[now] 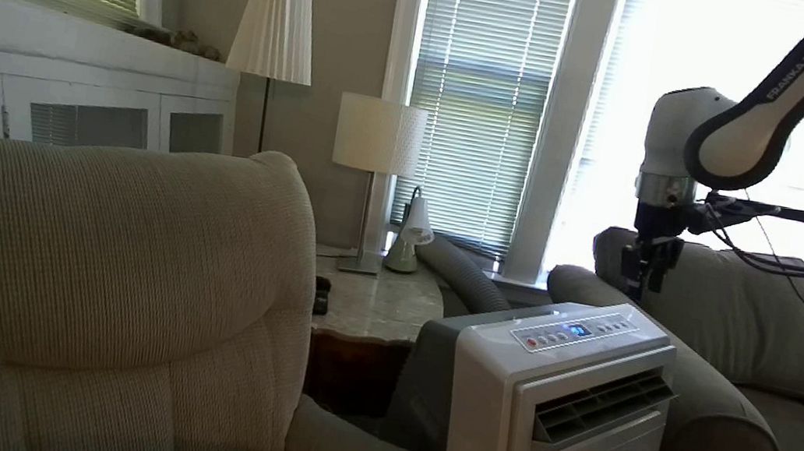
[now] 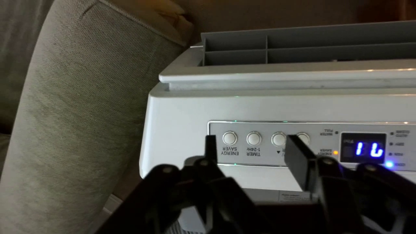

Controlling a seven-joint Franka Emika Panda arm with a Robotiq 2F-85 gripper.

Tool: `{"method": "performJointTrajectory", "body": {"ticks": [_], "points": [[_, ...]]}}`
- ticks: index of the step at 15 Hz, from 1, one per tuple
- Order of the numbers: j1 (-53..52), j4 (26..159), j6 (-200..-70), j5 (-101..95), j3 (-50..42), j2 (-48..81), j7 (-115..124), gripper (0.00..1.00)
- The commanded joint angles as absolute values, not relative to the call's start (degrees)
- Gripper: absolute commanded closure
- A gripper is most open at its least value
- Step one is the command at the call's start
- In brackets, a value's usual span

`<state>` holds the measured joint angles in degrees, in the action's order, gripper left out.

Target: Press the button on the heater

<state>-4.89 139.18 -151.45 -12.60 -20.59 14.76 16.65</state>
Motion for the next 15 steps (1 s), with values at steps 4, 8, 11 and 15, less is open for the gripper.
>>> {"method": "performJointTrajectory", "body": {"ticks": [4,8,11,15], "points": [[-1.36,141.84,-142.71,-14.19,-15.73,2.59,19.92,0.00],[1.20,139.70,-142.88,-13.02,-12.89,3.61,18.90,0.00],[1.76,140.60,-142.87,-13.03,-12.60,2.34,18.86,0.00],[1.79,140.79,-142.87,-13.06,-12.55,2.31,18.86,0.00]]}}
